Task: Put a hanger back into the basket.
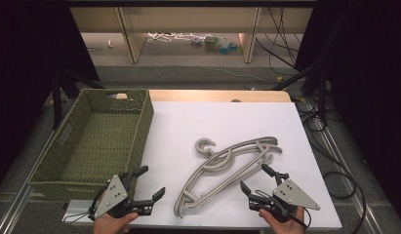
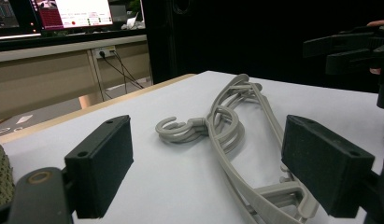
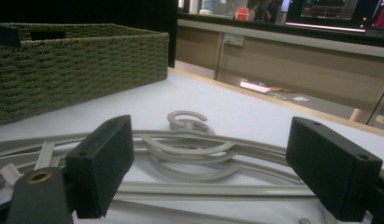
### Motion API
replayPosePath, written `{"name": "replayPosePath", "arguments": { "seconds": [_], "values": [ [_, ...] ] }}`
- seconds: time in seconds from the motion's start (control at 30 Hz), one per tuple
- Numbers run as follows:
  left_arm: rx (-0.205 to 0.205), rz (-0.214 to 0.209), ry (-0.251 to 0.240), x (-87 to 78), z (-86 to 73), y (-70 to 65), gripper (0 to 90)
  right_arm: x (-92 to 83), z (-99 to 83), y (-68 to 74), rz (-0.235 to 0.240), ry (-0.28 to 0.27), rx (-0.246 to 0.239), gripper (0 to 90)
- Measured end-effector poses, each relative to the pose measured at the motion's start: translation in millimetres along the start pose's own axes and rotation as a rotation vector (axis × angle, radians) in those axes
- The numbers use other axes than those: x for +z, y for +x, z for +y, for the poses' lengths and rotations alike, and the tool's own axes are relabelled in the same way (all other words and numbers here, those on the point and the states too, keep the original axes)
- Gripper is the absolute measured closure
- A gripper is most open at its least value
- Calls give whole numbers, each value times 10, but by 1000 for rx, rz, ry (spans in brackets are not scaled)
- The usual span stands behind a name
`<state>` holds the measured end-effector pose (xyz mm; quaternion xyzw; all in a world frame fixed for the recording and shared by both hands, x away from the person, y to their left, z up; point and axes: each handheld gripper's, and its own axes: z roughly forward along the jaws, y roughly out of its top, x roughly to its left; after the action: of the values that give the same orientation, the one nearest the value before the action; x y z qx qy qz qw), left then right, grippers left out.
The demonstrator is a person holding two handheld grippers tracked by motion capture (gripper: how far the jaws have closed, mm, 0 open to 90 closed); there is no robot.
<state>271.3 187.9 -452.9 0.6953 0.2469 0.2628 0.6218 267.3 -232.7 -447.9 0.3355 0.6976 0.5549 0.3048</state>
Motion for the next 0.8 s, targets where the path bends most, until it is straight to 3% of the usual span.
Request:
{"name": "replayPosePath", "arguments": {
  "seconds": [0.43, 0.53, 0.6, 0.7, 0.8],
  "values": [
    [1, -7, 4, 22, -5, 1, 206, 14, -8, -7, -2, -7, -2, 162],
    [-14, -18, 24, 35, 22, -18, 219, 10, -9, -13, -15, -12, -6, 162],
    [-5, -18, 53, 51, 47, -34, 230, 10, -10, -15, -16, -11, -5, 162],
    [-34, -27, 110, 116, 107, -79, 243, 15, -11, -17, -19, -11, -3, 162],
    [-22, -24, 178, 213, 186, -108, 249, 22, -13, -22, -2, -9, -1, 163]
  ]
}}
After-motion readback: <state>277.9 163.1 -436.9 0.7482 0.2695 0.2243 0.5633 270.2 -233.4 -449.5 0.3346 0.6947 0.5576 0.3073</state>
